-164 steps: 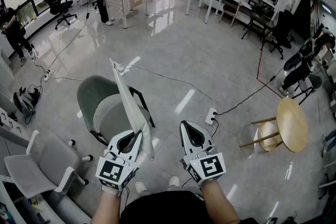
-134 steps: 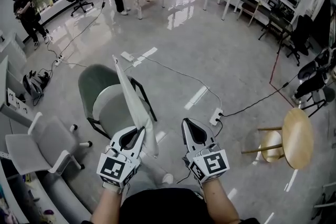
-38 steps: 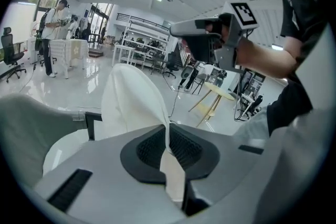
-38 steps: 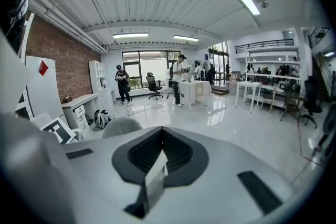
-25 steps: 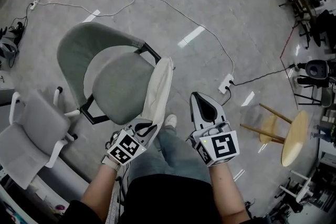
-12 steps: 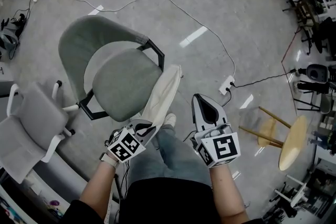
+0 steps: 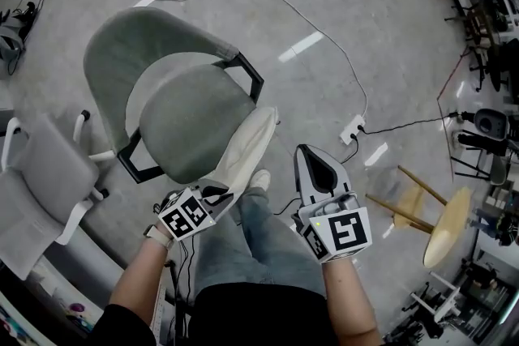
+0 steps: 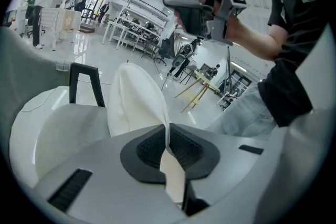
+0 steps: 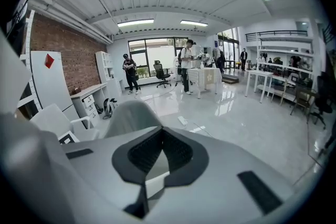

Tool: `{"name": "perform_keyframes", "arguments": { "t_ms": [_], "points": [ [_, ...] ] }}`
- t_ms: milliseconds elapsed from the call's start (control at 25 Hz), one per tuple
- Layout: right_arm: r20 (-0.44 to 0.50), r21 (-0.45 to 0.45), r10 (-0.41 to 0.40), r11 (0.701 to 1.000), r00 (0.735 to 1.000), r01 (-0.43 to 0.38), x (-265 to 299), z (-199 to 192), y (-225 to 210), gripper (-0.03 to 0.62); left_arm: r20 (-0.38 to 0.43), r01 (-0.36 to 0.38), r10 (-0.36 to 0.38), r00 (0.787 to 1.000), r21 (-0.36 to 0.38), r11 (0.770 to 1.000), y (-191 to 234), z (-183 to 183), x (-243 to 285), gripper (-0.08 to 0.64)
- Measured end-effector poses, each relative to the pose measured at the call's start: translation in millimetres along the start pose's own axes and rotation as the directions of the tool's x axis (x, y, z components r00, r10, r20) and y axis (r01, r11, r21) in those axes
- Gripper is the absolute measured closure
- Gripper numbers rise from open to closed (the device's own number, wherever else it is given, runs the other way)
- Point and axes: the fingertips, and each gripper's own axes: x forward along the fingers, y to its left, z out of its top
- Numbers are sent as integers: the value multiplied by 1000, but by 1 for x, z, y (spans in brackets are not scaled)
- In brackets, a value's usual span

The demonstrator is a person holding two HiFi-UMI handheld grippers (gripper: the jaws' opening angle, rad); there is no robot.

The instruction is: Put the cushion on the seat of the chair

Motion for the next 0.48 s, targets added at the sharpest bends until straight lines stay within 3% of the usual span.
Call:
{"name": "perform_keyframes", "arguments": {
  "t_ms": [280,480],
  "points": [
    [-14,-10,27,1000,1000,-27,22,5,10,584,1,-9,9,1000,9,1000,19,-5,-21,529],
    [-21,-19,49,999,999,-50,34,11,19,584,-12,-73,73,997,-8,997,50,-12,-49,523]
  ]
}}
